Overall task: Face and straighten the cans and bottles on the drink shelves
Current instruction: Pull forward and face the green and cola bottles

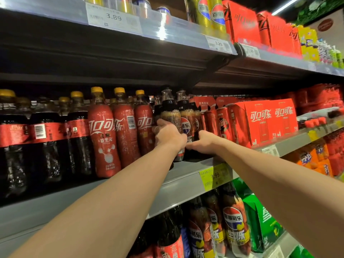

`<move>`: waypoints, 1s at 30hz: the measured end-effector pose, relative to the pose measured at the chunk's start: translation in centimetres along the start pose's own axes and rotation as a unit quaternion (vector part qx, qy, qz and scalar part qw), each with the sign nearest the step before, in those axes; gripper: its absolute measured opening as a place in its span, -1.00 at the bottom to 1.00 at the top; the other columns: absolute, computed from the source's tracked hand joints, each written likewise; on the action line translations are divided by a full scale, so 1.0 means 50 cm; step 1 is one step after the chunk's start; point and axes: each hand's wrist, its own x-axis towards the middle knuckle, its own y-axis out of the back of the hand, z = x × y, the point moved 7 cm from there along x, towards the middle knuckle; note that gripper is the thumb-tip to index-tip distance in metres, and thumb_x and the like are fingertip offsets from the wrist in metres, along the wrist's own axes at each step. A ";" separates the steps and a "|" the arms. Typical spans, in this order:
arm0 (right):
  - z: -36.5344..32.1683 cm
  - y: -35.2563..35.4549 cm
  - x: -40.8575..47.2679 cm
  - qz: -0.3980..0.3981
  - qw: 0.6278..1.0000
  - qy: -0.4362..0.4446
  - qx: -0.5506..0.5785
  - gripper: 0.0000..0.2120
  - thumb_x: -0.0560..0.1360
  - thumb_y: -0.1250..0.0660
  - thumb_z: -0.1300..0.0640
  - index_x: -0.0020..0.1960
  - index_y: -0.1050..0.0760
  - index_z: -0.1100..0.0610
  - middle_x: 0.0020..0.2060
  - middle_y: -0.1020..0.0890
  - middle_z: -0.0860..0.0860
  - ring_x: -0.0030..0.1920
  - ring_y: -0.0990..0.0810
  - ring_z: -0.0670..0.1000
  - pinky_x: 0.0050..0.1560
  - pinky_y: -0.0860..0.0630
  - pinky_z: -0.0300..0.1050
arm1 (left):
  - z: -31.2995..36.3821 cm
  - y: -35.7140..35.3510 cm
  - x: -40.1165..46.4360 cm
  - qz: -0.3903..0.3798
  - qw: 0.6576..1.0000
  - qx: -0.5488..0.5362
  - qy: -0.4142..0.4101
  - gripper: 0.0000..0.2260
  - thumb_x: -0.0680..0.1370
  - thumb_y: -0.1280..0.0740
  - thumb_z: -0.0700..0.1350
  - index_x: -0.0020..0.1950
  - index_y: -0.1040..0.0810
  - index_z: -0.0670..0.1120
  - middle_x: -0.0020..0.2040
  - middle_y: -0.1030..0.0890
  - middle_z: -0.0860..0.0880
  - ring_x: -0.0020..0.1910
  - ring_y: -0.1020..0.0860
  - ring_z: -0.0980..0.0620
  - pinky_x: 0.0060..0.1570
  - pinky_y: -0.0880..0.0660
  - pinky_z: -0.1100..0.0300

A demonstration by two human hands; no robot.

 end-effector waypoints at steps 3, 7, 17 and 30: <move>-0.007 0.006 -0.015 0.006 1.000 0.002 -0.016 -0.29 0.53 -0.42 -0.11 0.47 -0.29 0.31 0.35 -0.49 0.20 0.26 -0.52 0.17 0.16 -0.49 -0.02 | 0.004 0.001 -0.009 -0.029 0.999 -0.035 0.009 -0.19 0.44 -0.48 0.03 0.47 -0.03 -0.16 0.35 -0.40 -0.25 0.17 -0.58 -0.26 0.02 -0.63 -0.12; -0.035 0.067 -0.056 0.121 0.992 0.037 -0.024 -0.50 0.52 -0.41 -0.10 0.28 -0.45 0.23 0.17 -0.58 0.15 0.12 -0.57 0.15 -0.01 -0.49 -0.04 | 0.016 0.043 -0.043 -0.065 0.994 -0.082 0.007 -0.18 0.47 -0.46 0.02 0.54 -0.06 -0.22 0.42 -0.37 -0.20 0.32 -0.47 -0.24 0.15 -0.58 -0.11; -0.289 0.105 -0.344 0.133 0.980 0.147 0.028 -0.79 0.54 -0.33 0.15 -0.24 -0.58 0.20 -0.33 -0.61 0.05 -0.30 -0.51 0.00 -0.43 -0.36 -0.20 | 0.025 0.291 -0.276 -0.082 0.976 -0.179 -0.098 -0.82 0.63 -0.17 -0.01 0.13 -0.43 -0.09 -0.01 -0.57 -0.09 -0.07 -0.59 -0.09 -0.14 -0.59 0.03; -0.579 -0.039 -0.702 0.006 0.984 0.174 0.044 -0.81 0.52 -0.26 0.31 -0.15 -0.62 0.15 -0.28 -0.68 0.02 -0.32 -0.67 -0.05 -0.33 -0.52 -0.21 | -0.179 0.657 -0.546 -0.178 0.971 -0.133 -0.089 -0.75 0.59 -0.18 -0.12 -0.01 -0.58 -0.25 -0.18 -0.65 -0.15 -0.40 -0.52 0.03 -0.42 -0.50 0.19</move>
